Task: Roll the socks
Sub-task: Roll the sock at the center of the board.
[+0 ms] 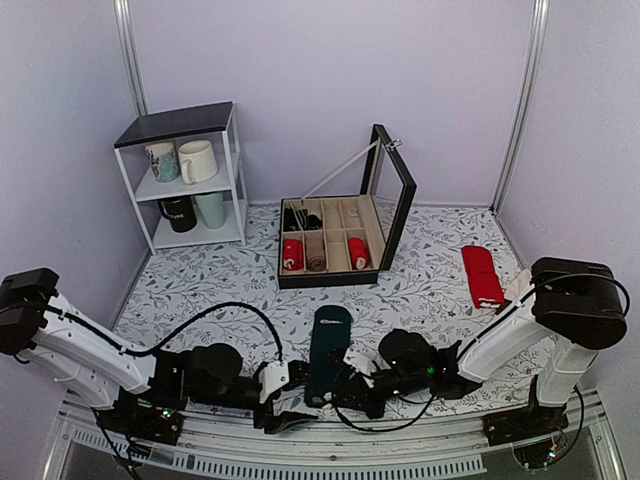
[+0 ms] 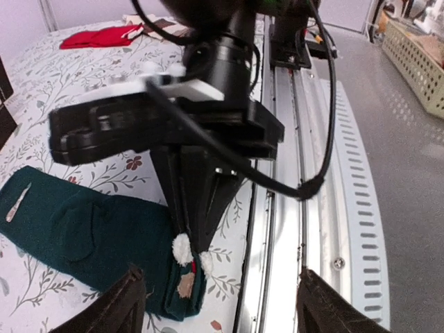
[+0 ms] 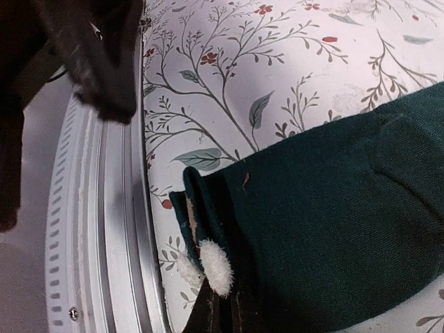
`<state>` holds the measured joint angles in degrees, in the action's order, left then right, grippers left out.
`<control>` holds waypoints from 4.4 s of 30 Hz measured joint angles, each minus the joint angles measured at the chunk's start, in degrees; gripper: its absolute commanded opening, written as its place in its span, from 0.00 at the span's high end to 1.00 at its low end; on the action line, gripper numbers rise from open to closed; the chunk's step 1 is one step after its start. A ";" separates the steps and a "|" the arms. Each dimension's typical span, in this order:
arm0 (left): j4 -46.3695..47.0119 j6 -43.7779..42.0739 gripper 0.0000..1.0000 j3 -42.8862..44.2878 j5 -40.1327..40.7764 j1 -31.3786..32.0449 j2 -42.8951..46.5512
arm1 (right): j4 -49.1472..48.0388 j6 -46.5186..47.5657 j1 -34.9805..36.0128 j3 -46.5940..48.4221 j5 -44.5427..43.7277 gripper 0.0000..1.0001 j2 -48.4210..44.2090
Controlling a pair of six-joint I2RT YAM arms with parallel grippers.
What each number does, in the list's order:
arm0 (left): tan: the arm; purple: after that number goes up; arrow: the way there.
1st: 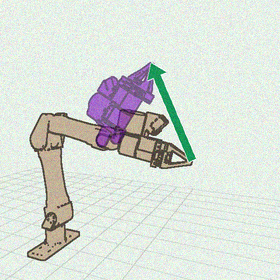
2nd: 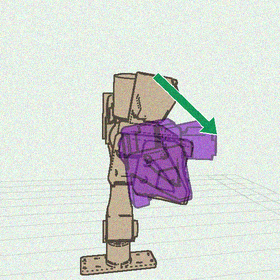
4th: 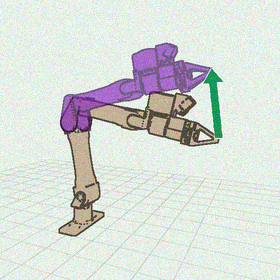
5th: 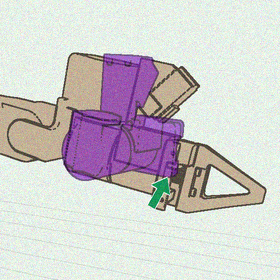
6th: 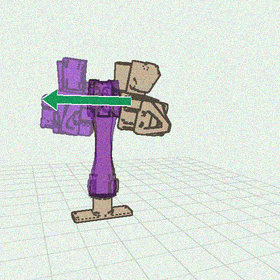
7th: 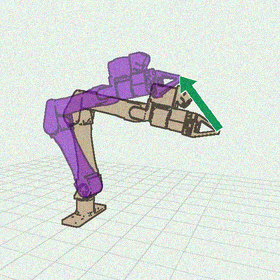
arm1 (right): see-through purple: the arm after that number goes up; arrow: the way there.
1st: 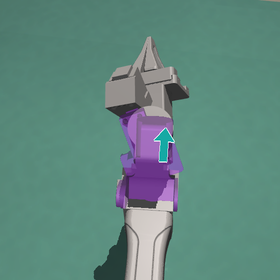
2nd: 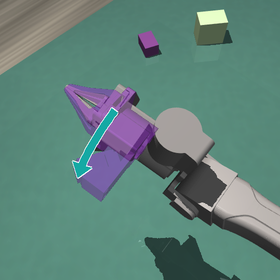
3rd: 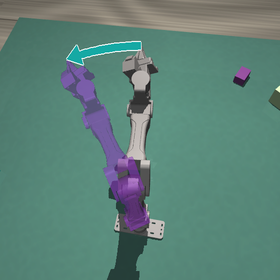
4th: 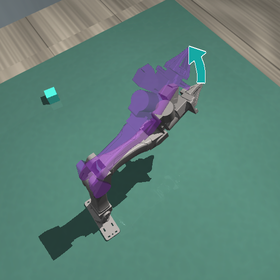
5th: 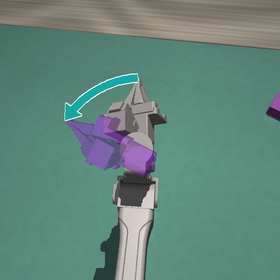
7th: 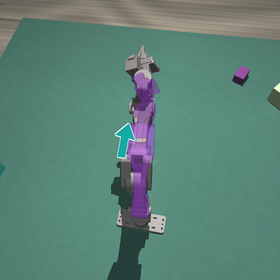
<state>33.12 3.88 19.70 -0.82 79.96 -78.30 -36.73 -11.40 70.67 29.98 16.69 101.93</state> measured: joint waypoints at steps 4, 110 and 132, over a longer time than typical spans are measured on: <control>-0.02 -3.61 0.27 -1.77 4.02 2.67 -0.74 | 5.40 -7.72 -2.14 2.75 4.96 1.00 0.09; 7.21 16.87 0.40 3.50 -11.34 -6.05 -18.18 | 7.65 15.74 9.40 -0.72 -18.75 0.95 -5.49; 4.24 -9.88 0.41 0.52 15.28 4.70 -14.29 | 5.81 -15.08 -2.93 3.39 10.80 0.95 1.51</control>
<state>37.36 -6.00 20.23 14.46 84.66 -92.60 -30.92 -26.48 67.75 33.36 27.49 103.44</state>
